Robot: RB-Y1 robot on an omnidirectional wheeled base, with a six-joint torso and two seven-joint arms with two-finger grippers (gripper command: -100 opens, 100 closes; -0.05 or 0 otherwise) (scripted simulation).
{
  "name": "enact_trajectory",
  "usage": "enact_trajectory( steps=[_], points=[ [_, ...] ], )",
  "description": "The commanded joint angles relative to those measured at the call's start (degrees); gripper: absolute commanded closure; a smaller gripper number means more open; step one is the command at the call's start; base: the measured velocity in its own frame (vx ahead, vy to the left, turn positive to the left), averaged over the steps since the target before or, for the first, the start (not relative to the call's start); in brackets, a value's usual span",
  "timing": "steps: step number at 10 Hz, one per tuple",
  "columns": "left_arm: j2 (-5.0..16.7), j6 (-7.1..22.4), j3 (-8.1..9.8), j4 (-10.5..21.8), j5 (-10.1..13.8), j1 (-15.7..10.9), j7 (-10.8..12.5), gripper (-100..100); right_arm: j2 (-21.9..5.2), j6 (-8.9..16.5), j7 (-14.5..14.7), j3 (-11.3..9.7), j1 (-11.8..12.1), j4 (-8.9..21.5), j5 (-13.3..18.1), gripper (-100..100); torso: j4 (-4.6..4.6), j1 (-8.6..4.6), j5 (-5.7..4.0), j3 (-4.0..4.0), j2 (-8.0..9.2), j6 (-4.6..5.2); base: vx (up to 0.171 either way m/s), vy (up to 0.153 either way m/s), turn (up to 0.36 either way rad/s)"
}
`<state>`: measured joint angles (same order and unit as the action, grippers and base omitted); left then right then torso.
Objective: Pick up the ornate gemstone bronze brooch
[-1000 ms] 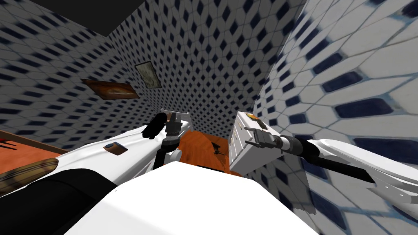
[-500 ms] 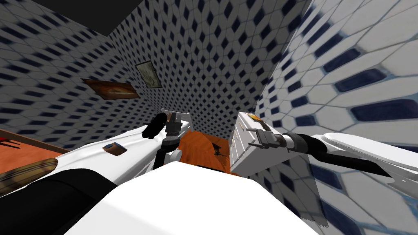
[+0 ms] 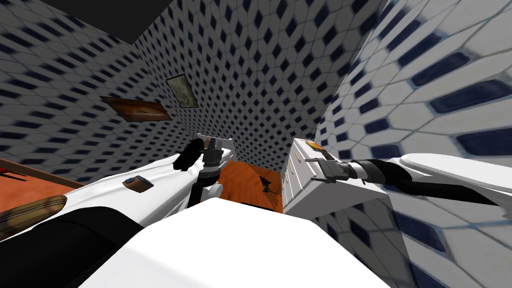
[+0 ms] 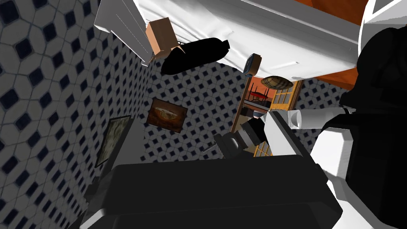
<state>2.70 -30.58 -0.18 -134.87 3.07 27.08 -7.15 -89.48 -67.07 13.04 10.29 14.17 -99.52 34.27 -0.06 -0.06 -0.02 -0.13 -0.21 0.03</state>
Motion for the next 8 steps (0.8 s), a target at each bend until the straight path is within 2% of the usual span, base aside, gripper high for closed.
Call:
enact_trajectory(
  steps=[1, 8],
  points=[
    [0.0, 0.0, 0.00, 0.0, 0.0, 0.0, 0.0, 0, -2.5, -0.3, 0.4, 0.6, 1.1, 0.0, 0.6, -100, 0.00, 0.00, 0.00, 0.00, 0.00, 0.00, 0.052, -0.014, 0.012],
    [0.0, 0.0, 0.00, 0.0, 0.0, 0.0, 0.0, 0, -13.6, -3.0, 3.1, -1.0, 2.8, 4.7, 4.2, -100, 0.00, -0.08, -0.04, 0.01, 0.02, 0.01, 0.063, -0.027, 0.004]
  ],
)
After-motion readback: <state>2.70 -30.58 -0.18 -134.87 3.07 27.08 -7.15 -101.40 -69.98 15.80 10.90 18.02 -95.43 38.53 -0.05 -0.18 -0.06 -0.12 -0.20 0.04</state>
